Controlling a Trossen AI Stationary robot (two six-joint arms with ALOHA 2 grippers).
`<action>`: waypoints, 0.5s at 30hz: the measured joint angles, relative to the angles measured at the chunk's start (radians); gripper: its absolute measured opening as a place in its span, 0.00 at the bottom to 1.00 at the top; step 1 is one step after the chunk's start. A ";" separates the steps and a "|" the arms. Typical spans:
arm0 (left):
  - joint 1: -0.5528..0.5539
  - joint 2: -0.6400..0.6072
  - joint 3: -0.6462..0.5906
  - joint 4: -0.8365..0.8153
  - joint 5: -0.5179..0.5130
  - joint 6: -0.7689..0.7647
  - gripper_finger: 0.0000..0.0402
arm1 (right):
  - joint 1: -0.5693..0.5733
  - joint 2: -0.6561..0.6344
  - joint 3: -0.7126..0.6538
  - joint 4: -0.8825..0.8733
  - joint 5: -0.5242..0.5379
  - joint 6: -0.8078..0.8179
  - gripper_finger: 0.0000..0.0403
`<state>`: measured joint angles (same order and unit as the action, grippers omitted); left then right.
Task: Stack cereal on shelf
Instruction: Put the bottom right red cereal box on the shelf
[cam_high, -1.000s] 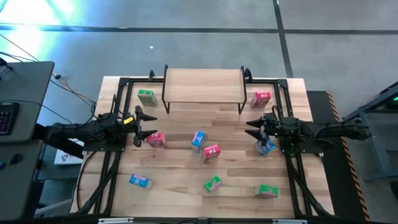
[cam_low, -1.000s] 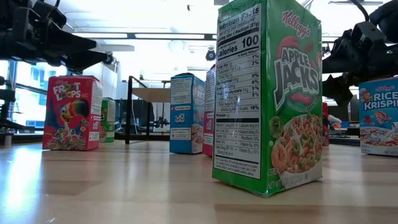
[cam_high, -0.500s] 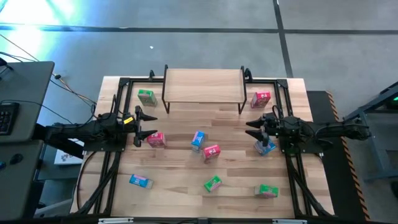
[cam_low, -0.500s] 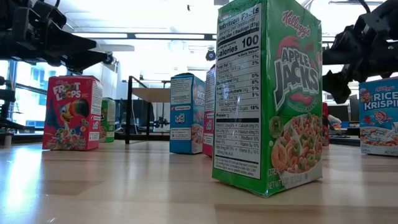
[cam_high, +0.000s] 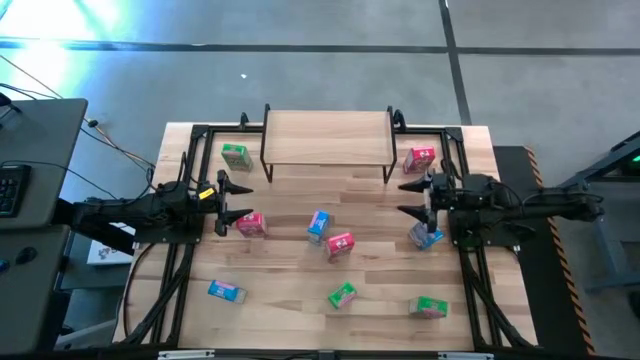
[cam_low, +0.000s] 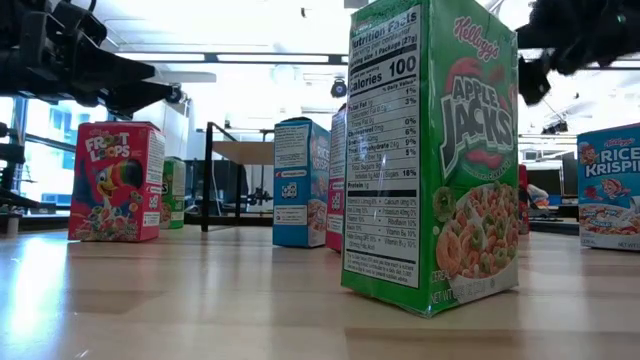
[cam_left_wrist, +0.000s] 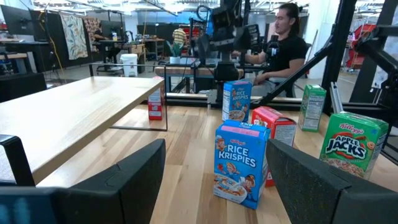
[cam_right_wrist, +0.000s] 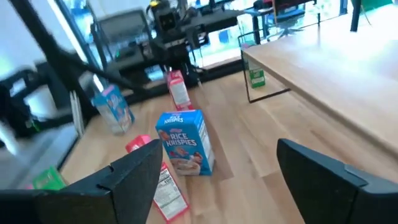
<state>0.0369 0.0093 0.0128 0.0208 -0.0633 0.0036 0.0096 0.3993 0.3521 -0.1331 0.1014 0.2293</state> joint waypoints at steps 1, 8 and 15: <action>0.000 0.000 0.000 0.000 0.000 0.000 0.67 | 0.000 0.031 0.031 -0.016 -0.001 -0.032 0.77; 0.000 0.000 0.000 0.000 0.000 0.000 0.67 | 0.000 0.270 0.222 -0.116 -0.048 -0.160 0.77; 0.000 0.000 0.000 0.000 0.000 0.000 0.67 | 0.000 0.496 0.361 -0.134 -0.107 -0.163 0.77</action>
<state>0.0370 0.0092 0.0128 0.0206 -0.0635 0.0036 0.0100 0.8950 0.7131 -0.2673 -0.0054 0.0663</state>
